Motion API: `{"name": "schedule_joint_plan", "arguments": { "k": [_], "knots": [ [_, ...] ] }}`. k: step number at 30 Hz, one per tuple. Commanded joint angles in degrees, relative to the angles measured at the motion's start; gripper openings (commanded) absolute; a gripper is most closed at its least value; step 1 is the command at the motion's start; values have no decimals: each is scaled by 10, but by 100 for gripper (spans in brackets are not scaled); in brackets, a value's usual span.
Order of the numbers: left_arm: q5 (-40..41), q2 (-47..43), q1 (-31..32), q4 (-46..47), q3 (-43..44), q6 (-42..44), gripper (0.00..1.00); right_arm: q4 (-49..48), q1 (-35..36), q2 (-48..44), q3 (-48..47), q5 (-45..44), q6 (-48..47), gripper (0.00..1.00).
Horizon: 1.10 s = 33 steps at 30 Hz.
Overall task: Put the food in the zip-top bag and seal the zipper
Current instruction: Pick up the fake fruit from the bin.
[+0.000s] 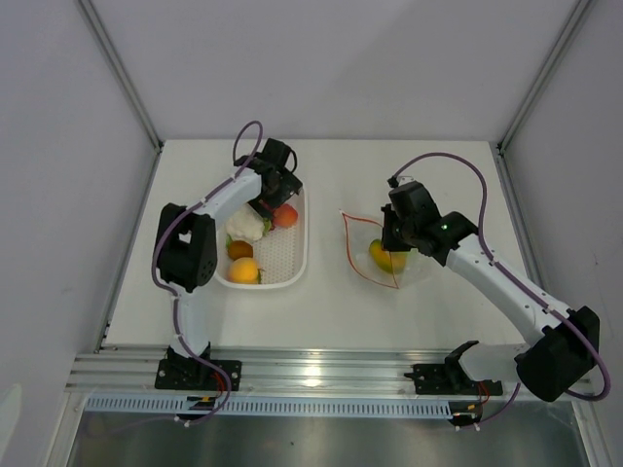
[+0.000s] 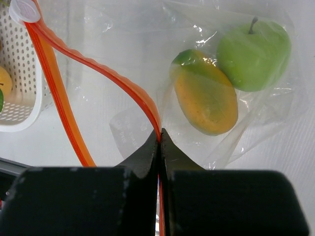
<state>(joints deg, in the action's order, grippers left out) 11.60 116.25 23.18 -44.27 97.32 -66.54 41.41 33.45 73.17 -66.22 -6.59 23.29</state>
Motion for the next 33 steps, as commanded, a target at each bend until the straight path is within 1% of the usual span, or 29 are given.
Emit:
{"name": "schedule_joint_plan", "arguments": {
  "k": [1,5,14,22,28,31,33],
  "knots": [
    [-14,-37,-5,31,-33,0,94,-13,-3,-10,5,5,-7,0],
    [-32,-28,-9,37,-41,2,93,-13,-2,-11,5,5,-6,0],
    [-36,-4,-12,33,-45,-9,92,-11,-4,-10,3,3,-9,0],
    [6,18,-10,-33,-5,-13,92,-15,-4,-6,0,8,-9,0],
    [18,30,-7,-39,-1,-10,91,-19,-4,-4,1,10,-8,0],
    [16,37,-8,-36,-2,-7,89,-19,-4,-3,4,11,-7,0],
    [13,40,-6,-32,-2,-7,85,-19,-5,-4,6,10,-6,0]
  ]
}}
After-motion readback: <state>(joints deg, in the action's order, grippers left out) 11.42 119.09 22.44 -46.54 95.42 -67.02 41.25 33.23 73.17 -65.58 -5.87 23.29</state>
